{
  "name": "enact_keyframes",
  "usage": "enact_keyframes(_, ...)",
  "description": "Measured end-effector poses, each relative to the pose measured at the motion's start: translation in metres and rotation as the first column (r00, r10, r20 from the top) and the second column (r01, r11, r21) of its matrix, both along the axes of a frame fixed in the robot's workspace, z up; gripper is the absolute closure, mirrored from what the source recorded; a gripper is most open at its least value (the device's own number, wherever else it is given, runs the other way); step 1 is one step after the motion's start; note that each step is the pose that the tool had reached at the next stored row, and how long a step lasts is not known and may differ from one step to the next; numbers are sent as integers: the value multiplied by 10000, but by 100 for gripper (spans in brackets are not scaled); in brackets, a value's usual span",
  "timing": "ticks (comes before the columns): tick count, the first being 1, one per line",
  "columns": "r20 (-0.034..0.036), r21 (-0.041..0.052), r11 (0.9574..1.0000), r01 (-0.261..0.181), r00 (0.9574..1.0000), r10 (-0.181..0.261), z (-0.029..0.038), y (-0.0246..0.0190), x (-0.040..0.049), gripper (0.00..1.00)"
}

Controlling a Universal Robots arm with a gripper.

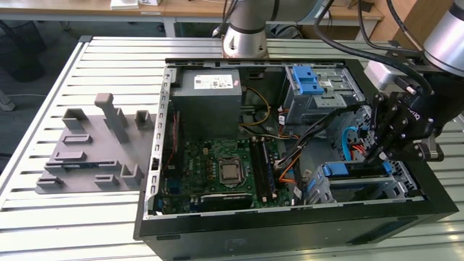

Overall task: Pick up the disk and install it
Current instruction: 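Insert the first disk wire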

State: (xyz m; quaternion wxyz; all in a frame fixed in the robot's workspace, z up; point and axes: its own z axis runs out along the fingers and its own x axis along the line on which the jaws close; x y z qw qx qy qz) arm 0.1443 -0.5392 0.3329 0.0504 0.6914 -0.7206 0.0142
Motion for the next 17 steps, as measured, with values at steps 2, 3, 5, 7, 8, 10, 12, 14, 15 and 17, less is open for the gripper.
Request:
enact_keyframes(2,0,-1,10000,0,10000,0,-7,-4,0,84)
enact_keyframes(3,0,-3,10000,0,10000,0,-11,-7,0,84)
enact_keyframes(5,0,-2,10000,0,10000,0,-23,-12,0,84)
enact_keyframes(7,-1,0,10000,-1,10000,1,-36,-18,1,84)
enact_keyframes(8,0,-4,10000,-1,10000,1,-40,-20,1,84)
enact_keyframes(10,-1,-8,10000,3,10000,-3,-45,-21,1,84)
enact_keyframes(12,-1,-4,10000,2,10000,-2,-48,-22,2,84)
enact_keyframes(14,-3,6,10000,3,10000,-3,-51,-21,1,83)
enact_keyframes(15,-2,7,10000,3,10000,-3,-44,-21,1,83)
enact_keyframes(17,-1,-3,10000,2,10000,-2,1,-21,1,76)
